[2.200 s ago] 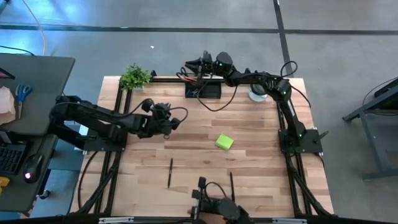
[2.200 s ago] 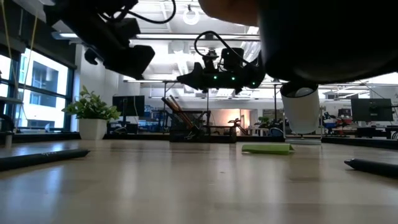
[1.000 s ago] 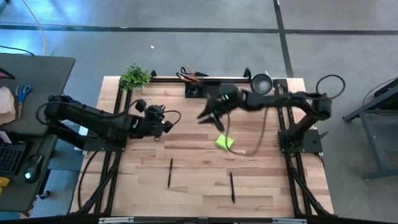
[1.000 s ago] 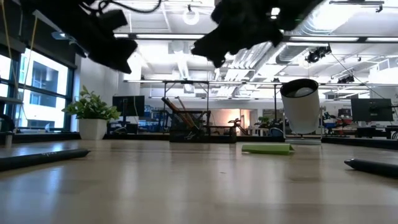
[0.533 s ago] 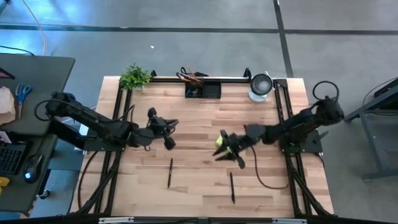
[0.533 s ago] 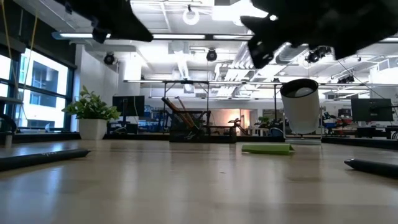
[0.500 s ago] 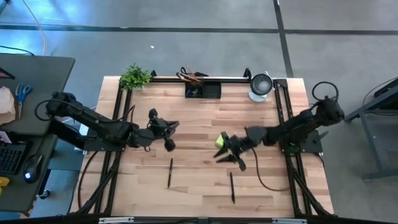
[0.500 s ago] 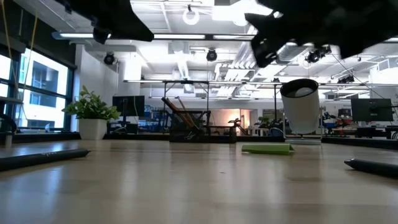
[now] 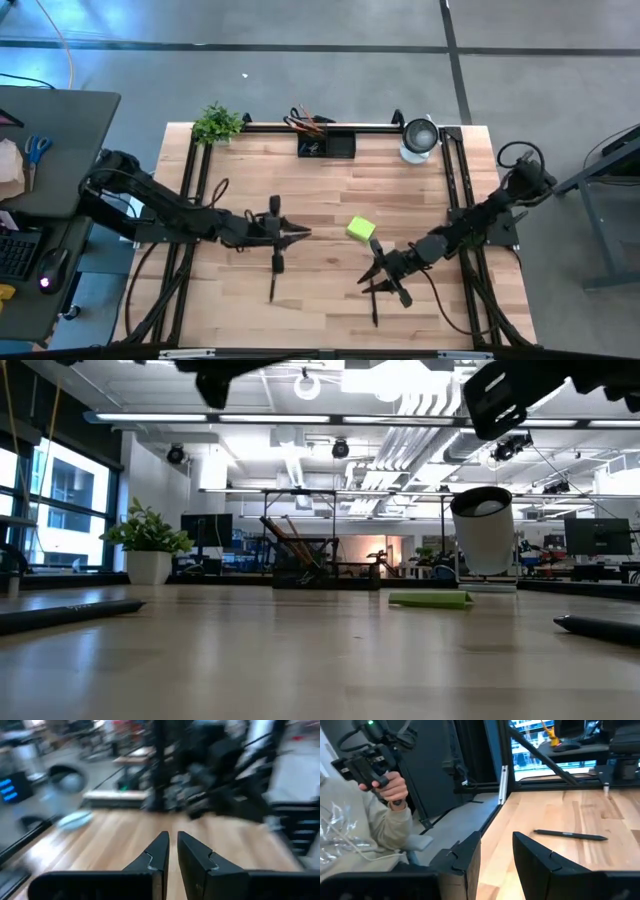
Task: Pick and place office supplies into organizer
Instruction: Put the right black pen into the black desk organizer
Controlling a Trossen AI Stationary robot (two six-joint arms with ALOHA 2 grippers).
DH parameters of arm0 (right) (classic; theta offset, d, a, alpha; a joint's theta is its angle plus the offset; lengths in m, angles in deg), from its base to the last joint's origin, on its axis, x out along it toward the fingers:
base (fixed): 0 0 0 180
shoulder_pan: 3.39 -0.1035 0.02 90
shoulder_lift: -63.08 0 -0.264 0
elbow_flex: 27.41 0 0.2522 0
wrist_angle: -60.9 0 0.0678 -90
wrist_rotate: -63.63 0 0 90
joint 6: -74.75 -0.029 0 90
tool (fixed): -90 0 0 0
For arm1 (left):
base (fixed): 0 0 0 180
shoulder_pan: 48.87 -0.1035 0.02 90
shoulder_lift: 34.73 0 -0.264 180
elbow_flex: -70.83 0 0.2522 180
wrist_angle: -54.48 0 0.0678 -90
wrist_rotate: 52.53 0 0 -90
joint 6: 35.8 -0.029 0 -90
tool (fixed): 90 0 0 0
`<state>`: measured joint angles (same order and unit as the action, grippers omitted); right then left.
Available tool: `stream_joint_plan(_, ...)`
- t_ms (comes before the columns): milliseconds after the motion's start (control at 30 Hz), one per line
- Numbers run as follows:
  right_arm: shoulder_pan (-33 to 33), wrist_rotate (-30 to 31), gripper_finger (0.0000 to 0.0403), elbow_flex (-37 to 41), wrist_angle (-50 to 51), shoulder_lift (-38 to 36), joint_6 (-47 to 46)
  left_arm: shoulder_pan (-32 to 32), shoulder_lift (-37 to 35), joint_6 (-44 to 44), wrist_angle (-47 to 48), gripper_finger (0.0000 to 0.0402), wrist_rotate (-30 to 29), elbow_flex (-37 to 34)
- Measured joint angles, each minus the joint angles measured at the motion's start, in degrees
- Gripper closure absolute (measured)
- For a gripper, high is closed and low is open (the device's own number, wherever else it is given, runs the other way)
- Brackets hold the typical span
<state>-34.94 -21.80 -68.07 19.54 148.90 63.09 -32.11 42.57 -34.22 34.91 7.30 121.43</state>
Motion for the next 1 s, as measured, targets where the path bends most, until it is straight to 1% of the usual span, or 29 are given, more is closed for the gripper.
stream_joint_plan(67, -0.59, 0.7, 0.0295, 0.02, 0.07, -0.01, 0.23, -0.8, 0.01, -1.1, -1.17, 0.0373, 5.32, 0.04)
stream_joint_plan(167, -0.78, 1.83, 0.0295, 0.01, 0.14, -0.01, 1.63, -1.15, 0.11, -1.67, 0.48, 0.0373, 11.43, 0.04)
stream_joint_plan(400, 0.15, 2.55, 0.0295, 0.0, 0.85, 0.01, 2.56, -0.99, 0.56, -3.32, 0.59, 0.0373, 16.24, 0.02)
stream_joint_plan(467, 0.09, 2.54, 0.0295, 0.01, 0.93, 0.01, 2.57, -0.99, 0.56, -3.3, 0.88, 0.0373, 17.13, 0.02)
stream_joint_plan(667, -0.55, 4.36, 0.0295, 0.0, 2.16, 0.01, 2.67, -0.99, 0.56, -2.84, 0.92, 0.0373, 17.3, 0.02)
stream_joint_plan(1000, -0.55, 4.41, 0.0295, 0.02, 2.59, 0.03, 2.72, -0.99, 0.56, -2.8, 1.8, 0.0373, 17.28, 0.02)
